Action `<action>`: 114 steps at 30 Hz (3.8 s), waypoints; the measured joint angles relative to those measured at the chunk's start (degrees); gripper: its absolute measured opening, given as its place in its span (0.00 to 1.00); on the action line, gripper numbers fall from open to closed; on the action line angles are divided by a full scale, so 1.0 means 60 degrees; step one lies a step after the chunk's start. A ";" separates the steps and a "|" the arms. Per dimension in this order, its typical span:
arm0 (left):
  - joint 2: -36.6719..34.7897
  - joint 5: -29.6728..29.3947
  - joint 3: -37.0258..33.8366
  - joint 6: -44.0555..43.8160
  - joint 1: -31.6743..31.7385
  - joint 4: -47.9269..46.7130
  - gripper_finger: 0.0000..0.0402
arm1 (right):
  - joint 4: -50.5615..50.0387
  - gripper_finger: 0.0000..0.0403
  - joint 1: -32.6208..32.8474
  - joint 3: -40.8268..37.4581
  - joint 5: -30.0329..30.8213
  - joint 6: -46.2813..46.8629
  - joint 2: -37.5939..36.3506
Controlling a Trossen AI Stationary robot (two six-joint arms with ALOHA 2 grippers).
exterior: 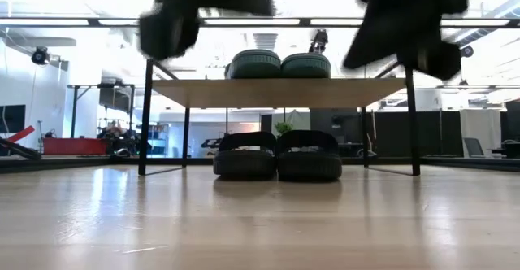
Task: Pick and place slides into the shelf
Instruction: Move the right black slipper from the center of the table under the shelf, then return to Home Position
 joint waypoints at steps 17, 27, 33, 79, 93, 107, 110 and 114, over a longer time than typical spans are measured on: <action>-0.3382 -0.0723 -0.0335 0.2915 0.0336 -0.0598 0.05 | -0.1836 0.02 0.0690 -0.0052 0.1406 0.0855 -0.2450; -0.2924 -0.0624 -0.1106 0.0386 0.0153 -0.3188 0.05 | -0.1616 0.02 0.0257 -0.0215 0.0774 0.2503 0.0202; -0.3075 -0.0522 -0.2125 0.0115 0.0107 -0.3144 0.05 | -0.1001 0.02 -0.0378 -0.0215 0.0227 0.2201 0.0813; -0.6668 -0.0156 -0.5834 0.0206 0.0198 -0.3106 0.05 | 0.0515 0.02 -0.2202 -0.0167 -0.0195 0.1929 0.1808; -0.8004 -0.0172 -0.5292 0.2199 0.0745 -0.2242 0.05 | 0.0392 0.02 -0.0213 0.0836 0.1159 0.1691 0.0685; -1.0292 0.0349 -0.4839 0.3392 0.0890 -0.1146 0.05 | 0.0896 0.02 -0.0024 0.2744 0.1391 -0.3259 -0.1625; -1.0485 0.0485 -0.4851 0.3374 0.0881 -0.0947 0.05 | 0.0598 0.02 -0.0126 0.3156 0.1657 -0.3483 -0.1799; -1.0722 0.0830 -0.4858 0.3401 0.0886 -0.0687 0.05 | 0.0664 0.02 -0.0125 0.3637 0.1384 -0.4536 -0.1831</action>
